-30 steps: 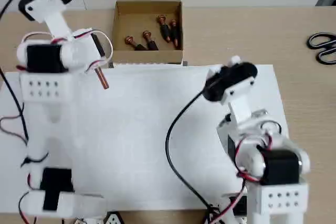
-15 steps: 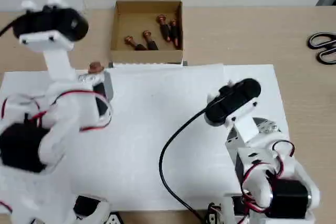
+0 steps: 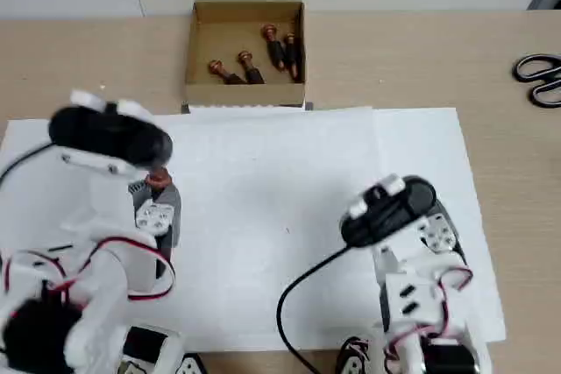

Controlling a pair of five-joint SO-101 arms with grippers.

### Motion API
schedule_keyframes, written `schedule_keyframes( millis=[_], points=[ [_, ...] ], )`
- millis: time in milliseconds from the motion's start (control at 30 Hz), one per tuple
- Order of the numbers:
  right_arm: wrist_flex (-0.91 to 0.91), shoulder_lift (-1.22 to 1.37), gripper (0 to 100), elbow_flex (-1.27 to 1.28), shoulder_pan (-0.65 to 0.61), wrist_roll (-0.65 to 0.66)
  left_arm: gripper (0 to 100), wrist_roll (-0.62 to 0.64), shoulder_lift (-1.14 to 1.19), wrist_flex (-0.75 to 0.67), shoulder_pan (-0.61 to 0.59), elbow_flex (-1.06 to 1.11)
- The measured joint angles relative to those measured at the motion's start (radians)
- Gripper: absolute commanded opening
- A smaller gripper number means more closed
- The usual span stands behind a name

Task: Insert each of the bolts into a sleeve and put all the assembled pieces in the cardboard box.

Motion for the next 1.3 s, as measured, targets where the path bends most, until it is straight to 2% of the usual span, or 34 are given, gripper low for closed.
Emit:
schedule_keyframes(
  millis=[200,333,433,600,833,1067,1200,1300],
  points=[
    [-0.086,-0.026,0.4,0.091,-0.058,-0.146,1,-0.106,-0.247,-0.178,-0.018,0.287],
    [-0.092,-0.034,0.4,0.155,-0.161,-0.158,1,-0.176,-0.414,-0.29,-0.068,0.499],
    [-0.106,-0.034,0.4,0.19,-0.244,-0.158,1,-0.19,-0.543,-0.364,-0.081,0.629],
    [-0.216,-0.034,0.4,0.25,-0.307,-0.16,1,-0.19,-0.703,-0.483,-0.084,0.815],
    [-0.408,-0.034,0.4,0.354,-0.381,-0.16,1,-0.094,-0.701,-0.687,-0.087,0.931],
    [-0.703,-0.034,0.4,0.519,-0.439,-0.227,1,-0.003,-0.701,-1.062,-0.103,1.117],
    [-0.76,-0.032,0.4,0.526,-0.486,-0.284,1,0.091,-0.701,-1.258,-0.103,1.212],
    [-0.766,-0.032,0.4,0.526,-0.494,-0.331,1,0.209,-0.701,-1.353,-0.103,1.24]
  ],
)
